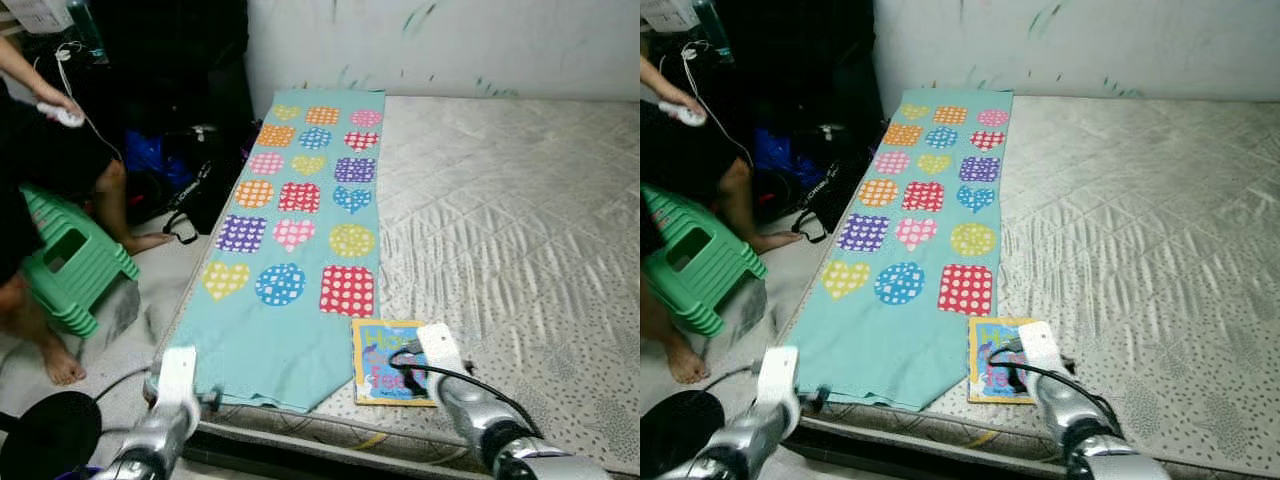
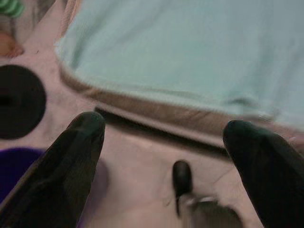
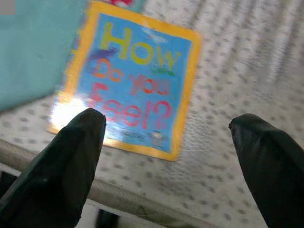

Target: Clean up the room

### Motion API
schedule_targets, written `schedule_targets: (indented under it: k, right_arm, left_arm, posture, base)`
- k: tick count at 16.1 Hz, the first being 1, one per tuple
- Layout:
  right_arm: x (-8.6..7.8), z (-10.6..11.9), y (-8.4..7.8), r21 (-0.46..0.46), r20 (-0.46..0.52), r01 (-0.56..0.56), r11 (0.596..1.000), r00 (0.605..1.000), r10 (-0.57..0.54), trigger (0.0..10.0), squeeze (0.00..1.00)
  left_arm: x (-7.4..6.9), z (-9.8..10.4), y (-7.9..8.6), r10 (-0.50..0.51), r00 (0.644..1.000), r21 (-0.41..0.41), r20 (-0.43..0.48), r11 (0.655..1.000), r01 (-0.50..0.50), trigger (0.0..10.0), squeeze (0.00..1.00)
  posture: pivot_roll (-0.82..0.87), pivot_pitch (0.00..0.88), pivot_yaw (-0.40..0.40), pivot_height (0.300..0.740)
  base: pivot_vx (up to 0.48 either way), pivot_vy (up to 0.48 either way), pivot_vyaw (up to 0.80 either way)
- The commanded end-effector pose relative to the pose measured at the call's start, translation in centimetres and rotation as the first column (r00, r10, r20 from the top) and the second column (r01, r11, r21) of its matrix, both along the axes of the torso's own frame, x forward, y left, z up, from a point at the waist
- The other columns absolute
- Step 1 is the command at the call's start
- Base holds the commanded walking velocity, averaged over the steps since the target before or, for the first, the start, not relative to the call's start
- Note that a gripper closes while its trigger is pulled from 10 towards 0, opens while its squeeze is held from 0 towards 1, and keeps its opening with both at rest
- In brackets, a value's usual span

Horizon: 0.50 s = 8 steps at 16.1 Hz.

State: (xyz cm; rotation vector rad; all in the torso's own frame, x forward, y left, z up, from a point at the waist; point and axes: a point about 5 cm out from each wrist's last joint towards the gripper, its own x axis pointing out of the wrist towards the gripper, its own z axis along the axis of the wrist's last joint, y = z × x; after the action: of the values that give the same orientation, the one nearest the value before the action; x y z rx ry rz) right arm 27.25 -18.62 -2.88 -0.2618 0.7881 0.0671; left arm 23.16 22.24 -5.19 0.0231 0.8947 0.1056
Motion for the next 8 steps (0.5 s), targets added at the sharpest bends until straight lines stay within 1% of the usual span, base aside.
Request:
schedule_targets:
  k: [1,8]
  right_arm:
    - [-0.57,-0.37,-0.67,-0.021,-0.018,0.017,1.000,1.000,-0.018,10.0,0.00]
    - [-0.57,-0.37,-0.67,-0.021,-0.018,0.017,1.000,1.000,-0.018,10.0,0.00]
  left_arm:
    - [-0.78,-0.20,1.22,0.027,0.999,0.019,-0.017,0.999,-0.027,10.0,0.00]
    - [-0.78,-0.20,1.22,0.027,0.999,0.019,-0.017,0.999,-0.027,10.0,0.00]
  posture:
    - [-0.06,0.000,0.056,0.740]
    - [-0.06,0.000,0.056,0.740]
  base:
    - [0.000,0.000,0.00]
    - [0.000,0.000,0.00]
